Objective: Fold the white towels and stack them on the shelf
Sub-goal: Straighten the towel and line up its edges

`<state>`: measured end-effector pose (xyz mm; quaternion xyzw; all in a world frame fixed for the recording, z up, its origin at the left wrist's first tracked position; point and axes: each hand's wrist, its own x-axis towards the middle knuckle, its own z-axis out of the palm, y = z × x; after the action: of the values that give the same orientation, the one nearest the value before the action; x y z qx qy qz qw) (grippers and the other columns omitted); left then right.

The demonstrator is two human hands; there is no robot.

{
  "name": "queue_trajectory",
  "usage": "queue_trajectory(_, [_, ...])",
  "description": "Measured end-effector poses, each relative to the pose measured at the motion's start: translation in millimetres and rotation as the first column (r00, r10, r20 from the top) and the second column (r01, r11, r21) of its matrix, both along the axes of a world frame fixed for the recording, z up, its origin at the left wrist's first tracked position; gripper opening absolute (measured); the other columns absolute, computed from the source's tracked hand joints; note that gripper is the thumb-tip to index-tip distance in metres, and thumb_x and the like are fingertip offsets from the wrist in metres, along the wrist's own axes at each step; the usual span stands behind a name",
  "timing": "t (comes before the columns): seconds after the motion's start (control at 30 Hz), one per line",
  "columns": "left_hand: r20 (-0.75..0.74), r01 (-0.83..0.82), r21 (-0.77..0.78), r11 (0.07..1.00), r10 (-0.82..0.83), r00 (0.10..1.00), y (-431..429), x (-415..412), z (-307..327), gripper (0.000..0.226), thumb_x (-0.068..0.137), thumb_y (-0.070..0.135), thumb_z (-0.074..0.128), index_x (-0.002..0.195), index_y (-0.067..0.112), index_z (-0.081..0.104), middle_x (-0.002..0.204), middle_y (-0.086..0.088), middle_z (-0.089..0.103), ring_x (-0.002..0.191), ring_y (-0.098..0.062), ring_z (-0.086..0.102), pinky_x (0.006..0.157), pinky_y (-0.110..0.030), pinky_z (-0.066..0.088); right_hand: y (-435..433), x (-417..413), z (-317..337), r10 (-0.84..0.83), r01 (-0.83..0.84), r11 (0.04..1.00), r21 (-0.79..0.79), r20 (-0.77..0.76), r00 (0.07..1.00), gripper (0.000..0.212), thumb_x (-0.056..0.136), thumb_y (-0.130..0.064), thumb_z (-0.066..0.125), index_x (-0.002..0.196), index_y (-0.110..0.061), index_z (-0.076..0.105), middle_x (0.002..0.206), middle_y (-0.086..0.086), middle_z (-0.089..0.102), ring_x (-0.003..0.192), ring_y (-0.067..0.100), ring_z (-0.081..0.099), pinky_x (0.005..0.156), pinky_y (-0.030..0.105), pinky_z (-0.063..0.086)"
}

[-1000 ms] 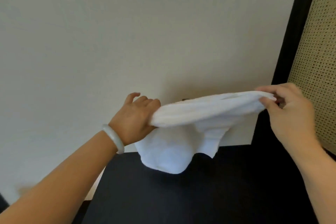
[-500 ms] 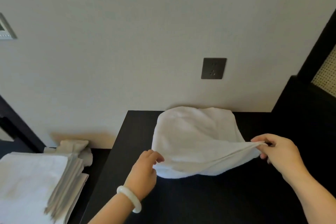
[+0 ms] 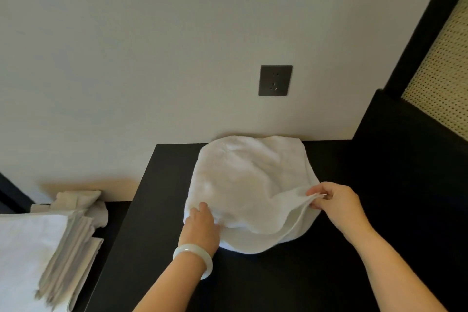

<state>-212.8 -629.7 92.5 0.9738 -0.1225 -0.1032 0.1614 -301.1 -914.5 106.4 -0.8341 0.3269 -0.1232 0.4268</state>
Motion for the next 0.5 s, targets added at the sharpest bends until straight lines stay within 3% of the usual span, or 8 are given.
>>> queue_trajectory(0.07, [0.029, -0.064, -0.032, 0.997, 0.065, 0.997, 7, 2, 3, 0.024, 0.096, 0.013, 0.048, 0.118, 0.005, 0.043, 0.1, -0.002, 0.046, 0.097, -0.023, 0.061, 0.078, -0.026, 0.049, -1, -4, -5, -0.044, 0.045, 0.999, -0.018, 0.027, 0.999, 0.03, 0.084, -0.013, 0.074, 0.075, -0.042, 0.07, 0.083, -0.015, 0.068, 0.086, 0.002, 0.063, 0.073, 0.023, 0.047])
queue_trajectory(0.13, [-0.011, -0.168, -0.156, 0.973, 0.168, 0.986, 19, 3, 6, 0.02, 0.094, 0.013, 0.051, 0.112, 0.007, 0.047, 0.098, 0.001, 0.049, 0.091, -0.021, 0.062, 0.068, -0.023, 0.046, -4, -9, -4, -0.085, 0.092, 0.993, -0.072, 0.091, 0.992, 0.029, 0.084, -0.014, 0.073, 0.08, -0.042, 0.067, 0.086, -0.017, 0.067, 0.087, 0.0, 0.061, 0.072, 0.021, 0.045])
queue_trajectory(0.2, [-0.116, -0.293, -0.304, 0.907, 0.269, 0.956, 33, 0, 8, 0.012, 0.094, 0.013, 0.054, 0.105, 0.016, 0.051, 0.1, 0.001, 0.052, 0.08, -0.015, 0.062, 0.06, -0.017, 0.044, -5, -15, -4, -0.12, 0.134, 0.987, -0.086, 0.153, 0.981, 0.026, 0.085, -0.018, 0.073, 0.085, -0.043, 0.067, 0.087, -0.018, 0.067, 0.086, 0.0, 0.063, 0.077, 0.025, 0.051])
queue_trajectory(0.3, [-0.324, -0.485, -0.463, 0.741, 0.368, 0.872, 51, -2, 5, 0.01, 0.09, 0.013, 0.063, 0.095, 0.019, 0.057, 0.098, -0.003, 0.06, 0.082, -0.016, 0.064, 0.068, -0.029, 0.055, 2, -22, -10, -0.158, 0.172, 0.984, -0.057, 0.186, 0.97, 0.024, 0.085, -0.019, 0.071, 0.088, -0.043, 0.067, 0.088, -0.017, 0.068, 0.087, 0.002, 0.065, 0.082, 0.035, 0.056])
queue_trajectory(0.33, [-0.359, -0.507, -0.464, 0.726, 0.369, 0.857, 55, -3, 4, 0.011, 0.088, 0.012, 0.065, 0.093, 0.019, 0.057, 0.096, -0.003, 0.062, 0.081, -0.017, 0.065, 0.069, -0.031, 0.055, 5, -24, -12, -0.162, 0.172, 0.984, -0.042, 0.186, 0.969, 0.025, 0.085, -0.018, 0.071, 0.088, -0.042, 0.066, 0.089, -0.017, 0.068, 0.088, 0.003, 0.066, 0.083, 0.039, 0.057])
queue_trajectory(0.4, [-0.324, -0.446, -0.436, 0.782, 0.325, 0.888, 59, -6, 2, 0.015, 0.087, 0.012, 0.067, 0.091, 0.02, 0.055, 0.092, -0.002, 0.063, 0.077, -0.012, 0.064, 0.061, -0.022, 0.048, 10, -26, -16, -0.159, 0.165, 0.986, -0.016, 0.177, 0.971, 0.027, 0.085, -0.016, 0.071, 0.089, -0.042, 0.066, 0.092, -0.015, 0.069, 0.091, 0.007, 0.066, 0.087, 0.045, 0.057])
queue_trajectory(0.5, [-0.203, -0.261, -0.38, 0.887, 0.196, 0.959, 58, -9, -1, 0.021, 0.089, 0.022, 0.066, 0.091, 0.03, 0.047, 0.088, 0.004, 0.058, 0.075, -0.01, 0.06, 0.061, -0.017, 0.044, 13, -25, -16, -0.149, 0.151, 0.989, 0.002, 0.174, 0.973, 0.03, 0.085, -0.014, 0.071, 0.087, -0.043, 0.067, 0.094, -0.015, 0.068, 0.093, 0.007, 0.065, 0.089, 0.047, 0.056])
